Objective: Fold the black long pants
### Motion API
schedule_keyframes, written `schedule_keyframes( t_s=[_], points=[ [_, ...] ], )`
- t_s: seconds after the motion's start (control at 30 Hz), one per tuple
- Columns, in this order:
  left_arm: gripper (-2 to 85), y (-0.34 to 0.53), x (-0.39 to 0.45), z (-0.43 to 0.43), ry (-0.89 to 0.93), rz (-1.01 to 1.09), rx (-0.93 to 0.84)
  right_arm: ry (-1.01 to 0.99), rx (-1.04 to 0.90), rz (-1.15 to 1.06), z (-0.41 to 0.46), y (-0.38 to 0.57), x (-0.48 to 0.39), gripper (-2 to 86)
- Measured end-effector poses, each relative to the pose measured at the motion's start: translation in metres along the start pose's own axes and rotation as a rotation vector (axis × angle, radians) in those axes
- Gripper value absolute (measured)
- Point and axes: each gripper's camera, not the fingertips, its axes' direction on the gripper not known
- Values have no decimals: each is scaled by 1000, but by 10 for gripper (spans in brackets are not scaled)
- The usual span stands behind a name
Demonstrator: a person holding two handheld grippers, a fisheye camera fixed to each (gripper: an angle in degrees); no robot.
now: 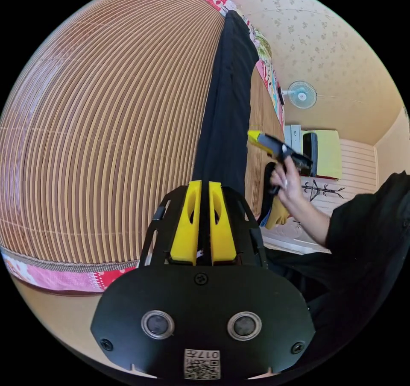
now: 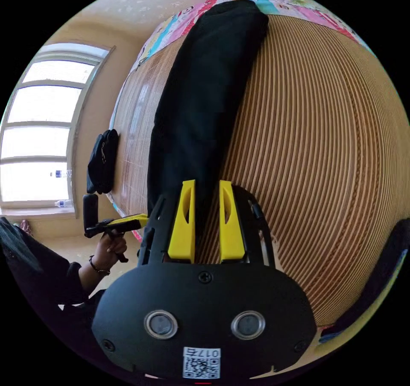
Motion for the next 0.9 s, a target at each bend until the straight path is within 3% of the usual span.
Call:
schedule_keyframes(
  t_s=[0.17,0.23,0.3,0.4,0.5,0.57,0.7,0.8,0.9],
  points=[
    [30,10,12,7,-12,21,-13,-63,-5,106,3,52,-15,50],
    [19,20,12,2,153,27,23,-87,25,71,-11,63,-26,42],
    [15,34,1,1,198,-45,76,-71,29,52,-24,69,-33,40],
    [9,48,-6,6,-16,-134,69,-83,-15,36,-38,65,-23,46],
    [39,48,9,6,-158,-37,117,-109,33,45,-52,63,-8,66],
    [67,42,10,17,-125,-4,106,-155,18,42,-50,58,7,96],
    [81,36,9,80,-48,47,-134,-255,-129,-3,-33,54,11,68],
    [63,72,20,92,-40,39,-40,-168,-117,-51,-65,90,-3,43],
    [58,111,29,118,13,3,-83,-151,-133,-3,-89,126,3,40]
  ],
)
